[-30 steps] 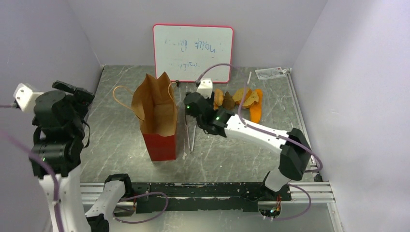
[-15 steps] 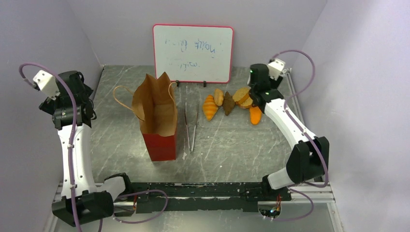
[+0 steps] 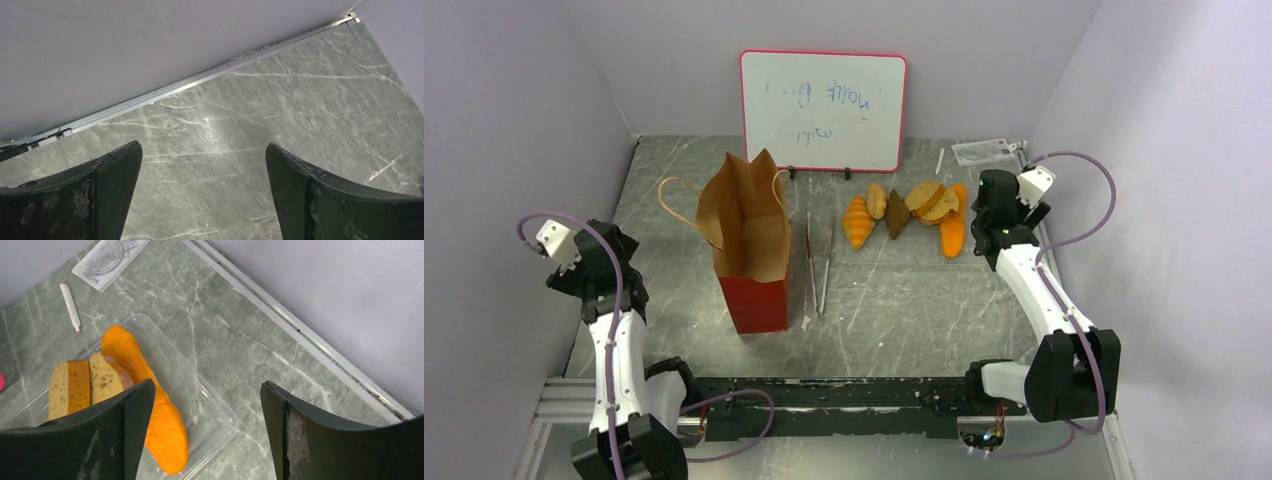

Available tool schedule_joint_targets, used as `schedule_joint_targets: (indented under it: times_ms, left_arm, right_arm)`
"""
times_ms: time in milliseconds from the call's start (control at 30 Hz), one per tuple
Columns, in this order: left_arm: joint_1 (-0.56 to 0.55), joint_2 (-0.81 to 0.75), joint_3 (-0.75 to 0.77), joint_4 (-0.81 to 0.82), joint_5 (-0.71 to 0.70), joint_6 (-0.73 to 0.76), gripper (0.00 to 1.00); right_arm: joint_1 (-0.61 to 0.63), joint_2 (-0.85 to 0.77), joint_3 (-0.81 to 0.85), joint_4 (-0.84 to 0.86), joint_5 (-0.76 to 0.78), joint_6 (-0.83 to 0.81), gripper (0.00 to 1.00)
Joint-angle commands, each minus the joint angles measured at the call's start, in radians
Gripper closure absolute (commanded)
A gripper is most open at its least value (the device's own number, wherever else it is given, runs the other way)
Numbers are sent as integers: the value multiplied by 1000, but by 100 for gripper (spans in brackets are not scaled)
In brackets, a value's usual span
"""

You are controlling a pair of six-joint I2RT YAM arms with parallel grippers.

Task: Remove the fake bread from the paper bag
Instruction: Reset both arms

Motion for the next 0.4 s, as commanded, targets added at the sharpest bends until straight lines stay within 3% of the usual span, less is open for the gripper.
schedule_joint_targets:
  times_ms: [0, 167, 267, 367]
  left_arm:
    - [5, -57, -87, 237, 33, 107, 3]
    - [5, -39, -112, 264, 40, 128, 2]
    - [5, -37, -116, 281, 33, 148, 2]
    - [5, -43, -125, 301, 30, 147, 2]
  right_arm:
    - [1, -11, 9, -33, 66, 87, 17]
    - [0, 26, 74, -166, 155, 211, 15]
    - [5, 33, 96, -199, 167, 228, 23]
    - [8, 18, 93, -209, 169, 237, 18]
